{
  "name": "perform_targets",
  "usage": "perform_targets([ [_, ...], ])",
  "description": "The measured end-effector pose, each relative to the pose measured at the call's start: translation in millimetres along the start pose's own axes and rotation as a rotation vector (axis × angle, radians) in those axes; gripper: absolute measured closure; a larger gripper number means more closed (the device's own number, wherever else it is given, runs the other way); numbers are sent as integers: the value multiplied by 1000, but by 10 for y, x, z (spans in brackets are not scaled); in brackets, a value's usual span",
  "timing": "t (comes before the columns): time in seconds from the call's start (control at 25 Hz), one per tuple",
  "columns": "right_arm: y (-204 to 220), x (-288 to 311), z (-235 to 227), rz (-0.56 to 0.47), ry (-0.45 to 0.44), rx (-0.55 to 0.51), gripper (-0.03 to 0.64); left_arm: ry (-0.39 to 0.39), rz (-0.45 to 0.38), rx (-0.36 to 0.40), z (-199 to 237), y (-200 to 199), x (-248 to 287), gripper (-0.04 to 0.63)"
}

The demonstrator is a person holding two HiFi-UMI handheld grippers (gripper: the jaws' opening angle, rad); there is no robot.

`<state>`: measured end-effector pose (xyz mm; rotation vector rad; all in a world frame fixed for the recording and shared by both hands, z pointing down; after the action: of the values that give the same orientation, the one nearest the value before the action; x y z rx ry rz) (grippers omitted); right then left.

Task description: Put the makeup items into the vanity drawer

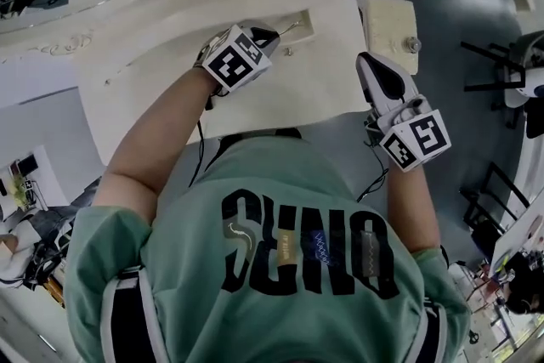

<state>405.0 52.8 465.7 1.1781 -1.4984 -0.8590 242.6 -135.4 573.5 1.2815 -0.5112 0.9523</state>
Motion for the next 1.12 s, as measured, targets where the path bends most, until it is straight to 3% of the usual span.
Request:
perform_targets([
  [0.28, 70, -46, -152, 13, -8, 21, 606, -4, 61, -44, 66, 33, 134, 584],
  [0.76, 16, -40, -99, 2, -15, 21, 606, 6, 32, -91, 176, 13, 54, 569],
  [0.96, -27, -30, -16, -3, -23, 19, 606, -5, -63, -110, 67, -31, -202, 565],
  [1.12, -130, 43, 174, -14, -56, 2, 606, -13, -269, -145, -140, -3, -685, 565],
])
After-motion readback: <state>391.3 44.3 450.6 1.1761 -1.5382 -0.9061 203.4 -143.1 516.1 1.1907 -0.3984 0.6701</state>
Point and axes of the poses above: the fingertips, and each gripper's own axes: x forward along the fingers, z to its left, y out of its underside, the point moved 8 cm from there along -x, backward along the fingers, and after that the axes turned 12 degrees about y, right-handed, at the moved point
